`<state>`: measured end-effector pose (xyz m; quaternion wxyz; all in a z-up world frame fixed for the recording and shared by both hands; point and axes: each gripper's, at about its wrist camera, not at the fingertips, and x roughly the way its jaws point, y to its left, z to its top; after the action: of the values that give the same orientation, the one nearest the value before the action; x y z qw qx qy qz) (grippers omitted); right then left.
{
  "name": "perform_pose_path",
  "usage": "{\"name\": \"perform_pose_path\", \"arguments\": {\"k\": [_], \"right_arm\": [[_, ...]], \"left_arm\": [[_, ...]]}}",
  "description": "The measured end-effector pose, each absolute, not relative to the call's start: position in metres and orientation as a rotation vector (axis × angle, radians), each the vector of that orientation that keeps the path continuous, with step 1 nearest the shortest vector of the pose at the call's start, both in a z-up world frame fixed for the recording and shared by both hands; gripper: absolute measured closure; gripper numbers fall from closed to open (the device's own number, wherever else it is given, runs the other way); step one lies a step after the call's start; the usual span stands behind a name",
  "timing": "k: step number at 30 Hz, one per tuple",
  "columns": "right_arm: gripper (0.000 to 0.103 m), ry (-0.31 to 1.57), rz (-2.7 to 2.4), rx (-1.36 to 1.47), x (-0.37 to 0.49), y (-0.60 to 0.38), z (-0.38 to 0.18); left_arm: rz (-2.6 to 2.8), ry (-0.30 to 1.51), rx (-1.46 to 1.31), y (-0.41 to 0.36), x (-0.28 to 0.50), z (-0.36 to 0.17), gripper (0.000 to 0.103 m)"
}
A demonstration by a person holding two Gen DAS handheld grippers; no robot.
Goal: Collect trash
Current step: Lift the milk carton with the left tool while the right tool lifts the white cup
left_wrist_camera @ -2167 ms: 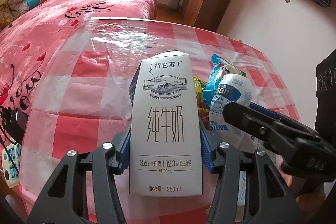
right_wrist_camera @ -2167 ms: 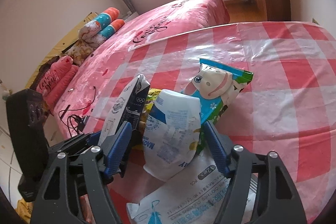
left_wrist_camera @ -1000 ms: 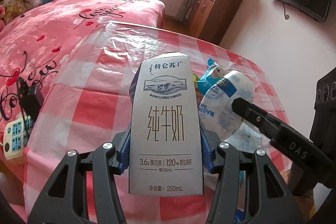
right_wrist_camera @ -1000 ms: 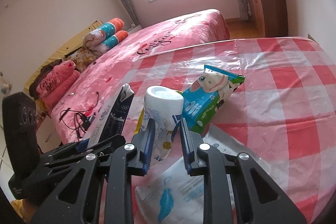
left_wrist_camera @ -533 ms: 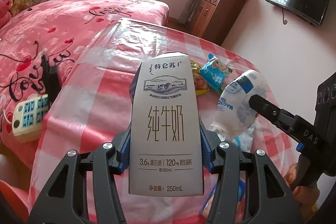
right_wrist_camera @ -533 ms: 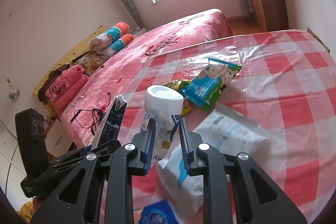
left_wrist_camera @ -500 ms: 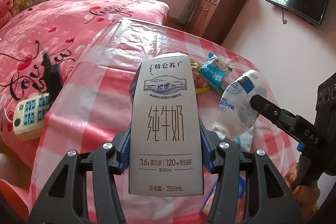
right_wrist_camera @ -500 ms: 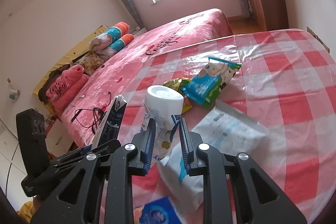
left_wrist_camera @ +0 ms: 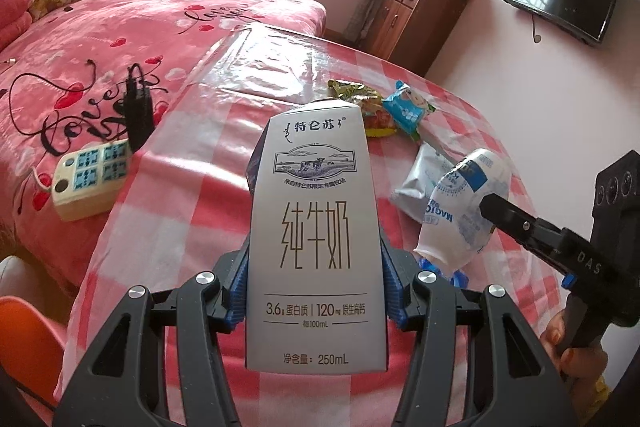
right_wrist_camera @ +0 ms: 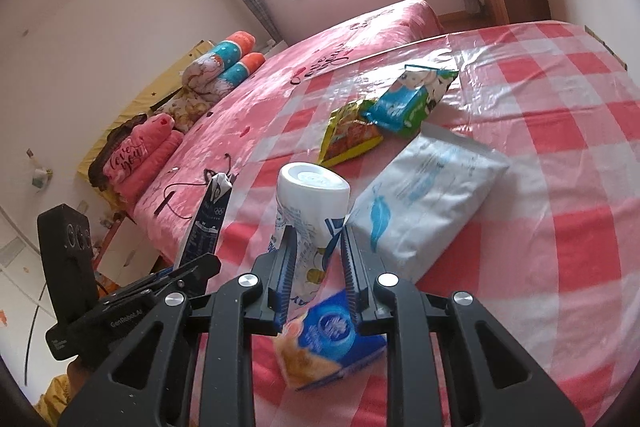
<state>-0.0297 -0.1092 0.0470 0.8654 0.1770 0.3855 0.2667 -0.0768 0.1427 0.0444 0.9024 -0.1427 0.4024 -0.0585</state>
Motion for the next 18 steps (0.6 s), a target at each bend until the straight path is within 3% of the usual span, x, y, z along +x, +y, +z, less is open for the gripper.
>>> {"name": "perform_pose_path", "arguments": {"k": [18], "right_arm": [[0.079,0.819,0.628,0.325,-0.076,-0.085,0.061]], "left_arm": [[-0.104,0.821,-0.289,0.162,-0.14,0.046,0.048]]}}
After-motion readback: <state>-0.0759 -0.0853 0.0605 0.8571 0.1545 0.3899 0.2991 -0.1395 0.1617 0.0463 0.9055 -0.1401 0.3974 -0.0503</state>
